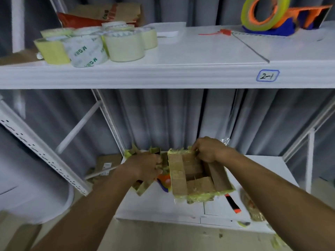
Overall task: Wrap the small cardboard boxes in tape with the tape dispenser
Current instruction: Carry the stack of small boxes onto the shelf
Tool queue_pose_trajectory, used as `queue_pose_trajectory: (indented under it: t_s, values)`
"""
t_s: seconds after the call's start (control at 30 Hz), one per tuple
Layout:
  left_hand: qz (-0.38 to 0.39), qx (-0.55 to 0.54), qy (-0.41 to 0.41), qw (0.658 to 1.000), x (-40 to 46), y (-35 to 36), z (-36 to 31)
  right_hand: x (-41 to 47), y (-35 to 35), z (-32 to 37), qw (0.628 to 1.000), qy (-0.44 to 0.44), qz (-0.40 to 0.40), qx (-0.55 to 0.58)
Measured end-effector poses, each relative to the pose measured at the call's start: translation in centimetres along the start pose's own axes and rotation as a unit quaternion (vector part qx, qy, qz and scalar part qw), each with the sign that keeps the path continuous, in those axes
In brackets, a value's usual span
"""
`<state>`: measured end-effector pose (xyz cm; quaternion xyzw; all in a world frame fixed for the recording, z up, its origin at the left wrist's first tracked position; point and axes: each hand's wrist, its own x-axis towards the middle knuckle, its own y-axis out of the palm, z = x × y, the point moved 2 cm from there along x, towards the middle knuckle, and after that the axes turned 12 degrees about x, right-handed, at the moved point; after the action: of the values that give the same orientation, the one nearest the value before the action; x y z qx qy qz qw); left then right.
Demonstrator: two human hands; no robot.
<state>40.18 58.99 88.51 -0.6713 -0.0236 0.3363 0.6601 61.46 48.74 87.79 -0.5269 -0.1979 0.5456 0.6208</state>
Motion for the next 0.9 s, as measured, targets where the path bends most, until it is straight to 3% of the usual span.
queue_pose_trajectory:
  t_s: [0.3,0.43,0.7,0.9]
  values:
    - [-0.051,-0.022,0.068,0.996,7.3,4.6,12.2,9.0,4.8,4.7,0.997,0.079,-0.007,0.021]
    - [-0.017,-0.031,0.089,0.995,9.3,6.7,15.2,11.0,6.3,6.2,0.991,0.127,-0.013,0.037]
    - [-0.034,-0.030,0.091,0.995,13.5,8.6,13.7,15.1,8.7,3.6,0.993,0.113,-0.017,0.027]
    - [-0.047,-0.034,0.097,0.994,18.2,14.4,10.7,17.3,14.3,-0.4,0.998,0.069,0.006,-0.013]
